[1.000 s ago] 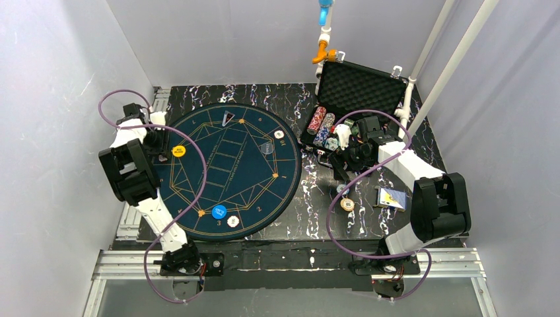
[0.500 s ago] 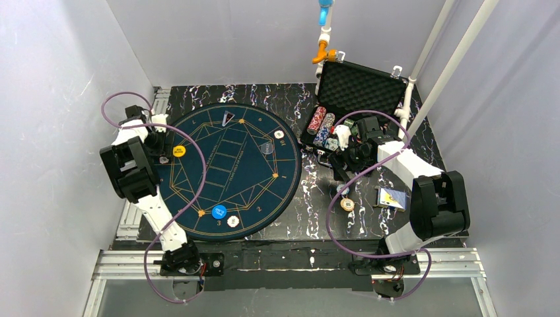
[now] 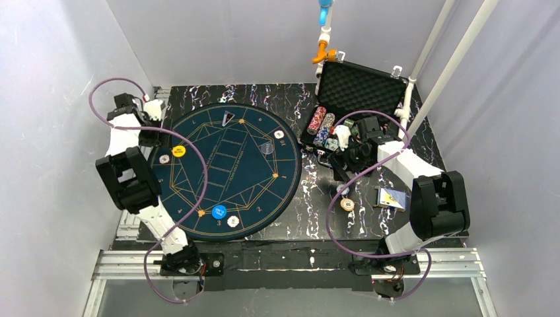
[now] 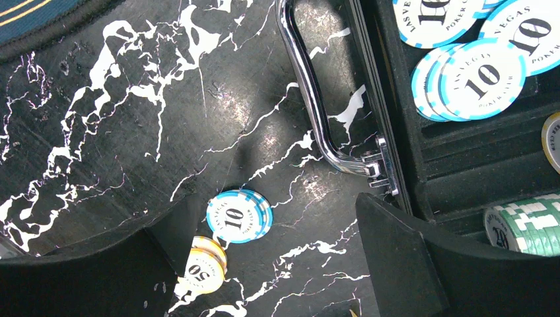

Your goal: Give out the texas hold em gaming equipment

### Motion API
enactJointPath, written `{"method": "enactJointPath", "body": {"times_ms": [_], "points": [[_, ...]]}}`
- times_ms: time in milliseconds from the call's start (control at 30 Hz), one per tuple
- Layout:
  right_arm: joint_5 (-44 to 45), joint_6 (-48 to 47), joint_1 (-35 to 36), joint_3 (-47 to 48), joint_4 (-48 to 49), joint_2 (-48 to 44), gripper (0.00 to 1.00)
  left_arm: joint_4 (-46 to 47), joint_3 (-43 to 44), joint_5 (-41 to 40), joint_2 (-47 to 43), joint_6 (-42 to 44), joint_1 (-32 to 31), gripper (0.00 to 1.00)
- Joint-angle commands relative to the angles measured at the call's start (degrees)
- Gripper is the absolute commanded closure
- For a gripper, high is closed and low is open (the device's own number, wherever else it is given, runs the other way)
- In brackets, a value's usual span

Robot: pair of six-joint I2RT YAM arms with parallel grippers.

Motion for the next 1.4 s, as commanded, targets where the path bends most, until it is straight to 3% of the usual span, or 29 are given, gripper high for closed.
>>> {"method": "enactJointPath", "body": {"times_ms": [0,233,400,567,1067,1367], "points": [[-1.5,-2.7,-0.2,-0.4,-1.4,-2.3,0.03,-7.4,-1.0,8.7,-11.5,1.9,-3.5,0.18],[7.8,-6.5,5.2,-2.5,-4.5,-4.6,0.05,-7.1,-12.5,8.4,-22.4,-0.9,-15.3,0.18],[18.7,-1.6,11.8,-3.4,-2.4,-2.9,0.04,-7.0,-15.4,11.0,-24.8,-5.1,-18.3,0.18],[22.4,1.1,12.5,-3.8,-1.5,-1.2,0.02,-6.7,-17.2,11.8,-26.3,-6.9,-19.2,0.18],[19.8,3.7,10.8,-5.0,-0.8,3.0,0.06,-6.4,-17.3,11.8,-26.3,-7.6,-19.1,0.17],[13.3,2.3,7.5,-4.6,-3.8,4.7,0.27,-6.4,-16.7,11.4,-26.5,-7.3,-19.2,0.17]]}}
